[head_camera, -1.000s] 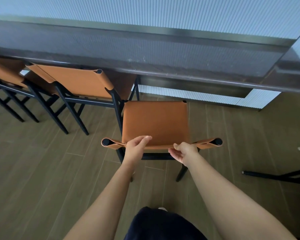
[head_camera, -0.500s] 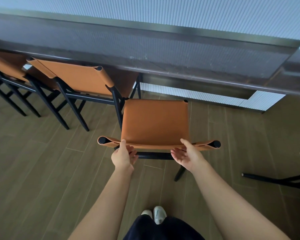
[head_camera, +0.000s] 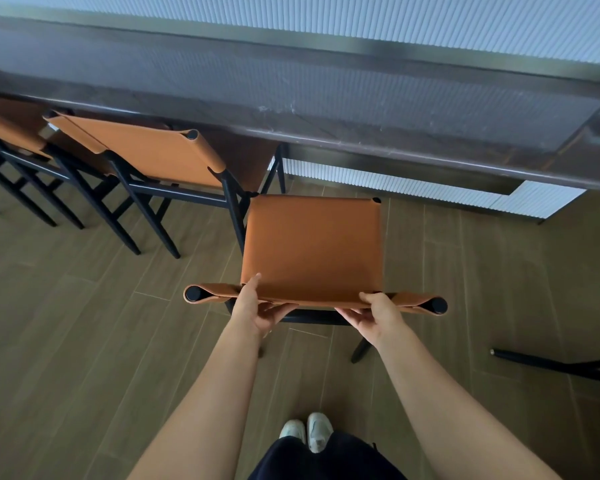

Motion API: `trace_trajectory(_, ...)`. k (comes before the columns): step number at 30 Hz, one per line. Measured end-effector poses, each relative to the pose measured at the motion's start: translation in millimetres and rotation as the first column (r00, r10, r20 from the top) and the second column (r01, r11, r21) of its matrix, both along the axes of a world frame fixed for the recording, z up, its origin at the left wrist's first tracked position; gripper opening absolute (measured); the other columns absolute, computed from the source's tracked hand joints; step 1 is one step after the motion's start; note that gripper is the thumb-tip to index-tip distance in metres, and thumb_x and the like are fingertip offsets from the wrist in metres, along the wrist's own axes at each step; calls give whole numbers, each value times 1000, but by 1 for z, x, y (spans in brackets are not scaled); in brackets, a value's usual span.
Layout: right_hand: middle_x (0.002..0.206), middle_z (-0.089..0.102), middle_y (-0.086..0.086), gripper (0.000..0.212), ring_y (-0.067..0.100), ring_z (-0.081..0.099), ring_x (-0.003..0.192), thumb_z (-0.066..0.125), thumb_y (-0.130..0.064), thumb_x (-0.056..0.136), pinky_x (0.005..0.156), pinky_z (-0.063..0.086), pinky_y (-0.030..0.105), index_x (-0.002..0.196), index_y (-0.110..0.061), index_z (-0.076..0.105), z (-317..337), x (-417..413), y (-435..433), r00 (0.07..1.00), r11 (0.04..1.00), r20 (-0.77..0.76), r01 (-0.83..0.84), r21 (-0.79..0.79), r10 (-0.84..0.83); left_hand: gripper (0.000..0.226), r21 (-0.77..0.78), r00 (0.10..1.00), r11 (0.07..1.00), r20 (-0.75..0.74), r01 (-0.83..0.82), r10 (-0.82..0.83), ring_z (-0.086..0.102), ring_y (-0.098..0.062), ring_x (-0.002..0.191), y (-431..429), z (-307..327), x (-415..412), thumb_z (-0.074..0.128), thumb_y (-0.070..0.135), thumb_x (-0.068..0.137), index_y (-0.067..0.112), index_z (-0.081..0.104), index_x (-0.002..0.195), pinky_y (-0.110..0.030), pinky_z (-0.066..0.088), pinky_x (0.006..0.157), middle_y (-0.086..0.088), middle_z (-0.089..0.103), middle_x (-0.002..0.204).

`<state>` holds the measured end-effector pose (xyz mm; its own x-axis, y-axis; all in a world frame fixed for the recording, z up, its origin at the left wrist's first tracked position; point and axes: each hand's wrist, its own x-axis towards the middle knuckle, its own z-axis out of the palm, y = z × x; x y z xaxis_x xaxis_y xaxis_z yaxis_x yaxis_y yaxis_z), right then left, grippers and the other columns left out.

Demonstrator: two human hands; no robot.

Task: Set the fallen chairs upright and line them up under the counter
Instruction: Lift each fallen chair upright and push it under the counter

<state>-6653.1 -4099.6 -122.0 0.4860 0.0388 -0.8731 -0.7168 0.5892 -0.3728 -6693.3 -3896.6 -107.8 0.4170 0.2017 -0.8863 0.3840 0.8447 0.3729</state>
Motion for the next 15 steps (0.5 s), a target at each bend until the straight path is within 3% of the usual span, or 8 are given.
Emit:
trace_trajectory(4,116,59,25,44,43,61,98,45,16,90,57,59,54,128,-4,51,-2,4,0,1000,1000,-2,10,-28,-10,40,73,998,995,-21,66,-65,62,-45,98,2,-8,3,45,-4,90,-2,45,129,-50,56,49,-26,58,119)
trace_trajectory(10,122,56,23,54,45,59,91,40,20,84,59,59,55,132,-5,48,-2,7,4,999,995,22,44,-85,-42,37,102,998,993,-42,59,-55,60,-44,98,2,-7,8,46,-3,90,2,43,126,-50,57,50,-22,56,114)
trace_trajectory(15,122,54,26,44,48,58,101,41,21,85,62,57,57,123,-1,50,-2,9,6,999,995,19,53,-87,-51,42,145,998,988,-46,53,-47,58,-41,83,1,-8,13,39,-11,84,0,43,124,-49,56,51,-20,53,99)
